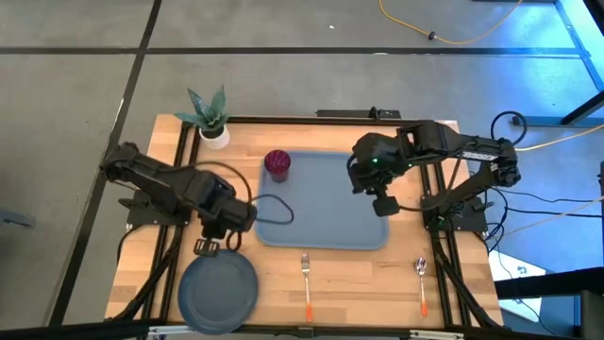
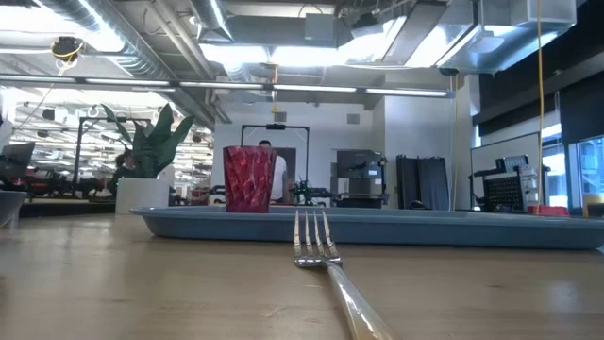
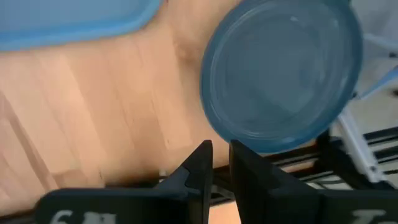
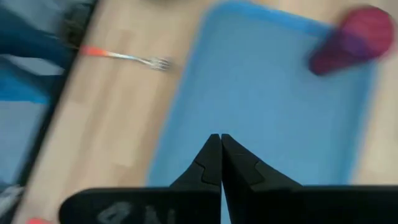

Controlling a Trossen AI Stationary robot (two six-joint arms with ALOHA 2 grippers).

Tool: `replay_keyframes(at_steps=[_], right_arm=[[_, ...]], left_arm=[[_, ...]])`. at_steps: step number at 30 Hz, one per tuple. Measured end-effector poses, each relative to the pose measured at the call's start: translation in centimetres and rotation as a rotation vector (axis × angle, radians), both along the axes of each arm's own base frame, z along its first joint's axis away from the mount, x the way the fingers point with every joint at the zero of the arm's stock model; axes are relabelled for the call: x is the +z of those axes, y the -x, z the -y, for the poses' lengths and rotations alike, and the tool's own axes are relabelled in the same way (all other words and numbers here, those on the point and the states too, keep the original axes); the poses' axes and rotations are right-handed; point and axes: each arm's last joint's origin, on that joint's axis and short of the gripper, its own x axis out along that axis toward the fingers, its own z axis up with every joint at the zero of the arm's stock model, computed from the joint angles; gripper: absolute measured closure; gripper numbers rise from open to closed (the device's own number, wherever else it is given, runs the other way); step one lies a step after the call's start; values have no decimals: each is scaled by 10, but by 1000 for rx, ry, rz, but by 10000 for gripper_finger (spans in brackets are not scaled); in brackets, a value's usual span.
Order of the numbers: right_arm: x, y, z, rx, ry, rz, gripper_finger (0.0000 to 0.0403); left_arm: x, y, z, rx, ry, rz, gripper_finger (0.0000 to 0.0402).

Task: Pick and place plate/cup/fork/spoon on tray
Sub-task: Put the gray plate at the center of the light blue tray

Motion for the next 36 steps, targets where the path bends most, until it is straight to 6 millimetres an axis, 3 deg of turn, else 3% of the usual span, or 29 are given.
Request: replay_keyframes(at_steps=[6, 15, 36], right_arm=[[8, -7, -19, 208, -168, 132, 401], [10, -8, -30, 229, -151, 164, 399], [10, -9, -30, 225, -153, 165, 400]], left_arm=[[-32, -1, 16, -105, -30, 31, 354], [-79, -4, 35, -165, -49, 143, 354], [-158, 11, 31, -179, -34, 148, 354]])
